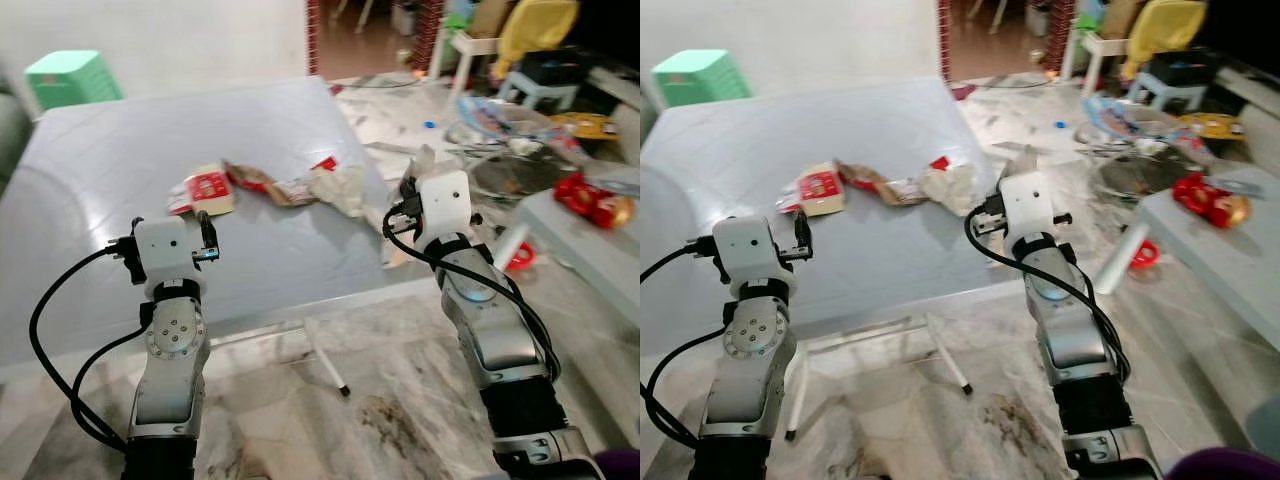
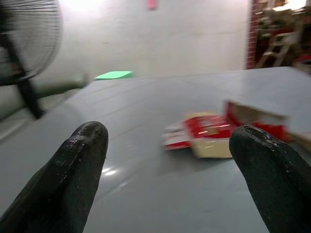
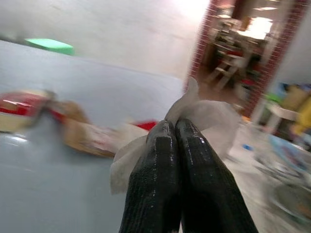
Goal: Picking trash to rubbish bin
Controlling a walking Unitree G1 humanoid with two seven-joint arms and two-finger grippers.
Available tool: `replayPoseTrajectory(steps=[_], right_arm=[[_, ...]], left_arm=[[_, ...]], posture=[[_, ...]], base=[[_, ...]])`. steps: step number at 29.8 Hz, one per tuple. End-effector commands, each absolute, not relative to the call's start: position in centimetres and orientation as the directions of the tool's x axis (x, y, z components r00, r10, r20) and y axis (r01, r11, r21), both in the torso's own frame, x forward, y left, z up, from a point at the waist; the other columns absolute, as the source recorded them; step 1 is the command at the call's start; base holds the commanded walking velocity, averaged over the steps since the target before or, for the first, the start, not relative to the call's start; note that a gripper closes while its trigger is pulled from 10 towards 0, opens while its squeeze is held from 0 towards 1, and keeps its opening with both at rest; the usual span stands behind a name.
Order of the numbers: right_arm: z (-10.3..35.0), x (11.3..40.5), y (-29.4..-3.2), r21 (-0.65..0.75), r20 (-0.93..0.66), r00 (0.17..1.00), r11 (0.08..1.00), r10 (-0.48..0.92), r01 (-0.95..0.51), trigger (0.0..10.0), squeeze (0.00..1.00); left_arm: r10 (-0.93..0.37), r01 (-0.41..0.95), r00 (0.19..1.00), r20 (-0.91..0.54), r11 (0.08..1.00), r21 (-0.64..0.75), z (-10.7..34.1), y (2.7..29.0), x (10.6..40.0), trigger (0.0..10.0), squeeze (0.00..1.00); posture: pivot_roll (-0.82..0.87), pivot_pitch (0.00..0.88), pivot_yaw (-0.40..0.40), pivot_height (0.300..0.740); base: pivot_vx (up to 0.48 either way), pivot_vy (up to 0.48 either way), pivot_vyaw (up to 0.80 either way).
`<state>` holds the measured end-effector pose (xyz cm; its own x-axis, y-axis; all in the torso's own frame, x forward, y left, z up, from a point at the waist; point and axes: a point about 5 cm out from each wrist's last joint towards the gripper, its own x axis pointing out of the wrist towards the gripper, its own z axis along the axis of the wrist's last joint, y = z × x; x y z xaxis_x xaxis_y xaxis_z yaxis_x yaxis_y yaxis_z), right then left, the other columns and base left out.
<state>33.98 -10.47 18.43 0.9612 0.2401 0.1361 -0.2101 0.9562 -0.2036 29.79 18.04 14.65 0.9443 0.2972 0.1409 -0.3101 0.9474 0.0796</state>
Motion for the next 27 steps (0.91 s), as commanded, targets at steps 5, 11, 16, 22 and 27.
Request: replayPoseTrajectory(steps=[5,11,16,22,27], right_arm=[[19.3,34.5,-9.0,-0.201,0.175,0.944,0.949,0.279,-0.243,0.0,0.0],[19.3,34.5,-8.0,-0.187,0.183,0.934,0.943,0.308,-0.274,0.0,0.0],[18.9,34.6,-7.9,-0.182,0.176,0.933,0.942,0.315,-0.284,0.0,0.0],[18.3,34.2,-7.9,-0.188,0.176,0.933,0.941,0.315,-0.283,0.0,0.0],[18.3,34.1,-7.7,-0.189,0.18,0.93,0.939,0.32,-0.287,0.0,0.0]], left_arm=[[0.287,-0.304,0.947,0.146,0.946,0.114,14.6,18.5,29.8,10.0,0.0],[0.272,-0.289,0.95,0.155,0.952,0.102,14.6,18.2,29.8,10.0,0.0],[0.226,-0.235,0.964,0.14,0.971,0.048,14.1,17.2,29.8,10.0,0.0],[0.187,-0.194,0.971,0.146,0.98,0.036,14.1,16.7,29.9,10.0,0.0],[0.195,-0.199,0.969,0.149,0.98,0.012,14.4,16.7,30.2,10.0,0.0]], posture=[[0.03,0.053,0.043,0.74],[0.03,0.049,0.026,0.74],[0.03,0.046,0.009,0.74],[0.04,0.045,0.003,0.74],[0.05,0.042,0.001,0.74]], base=[[0.0,0.0,0.8],[0.0,0.0,0.7],[0.0,0.0,0.08],[0.225,0.0,0.0],[0.428,0.0,0.0]])
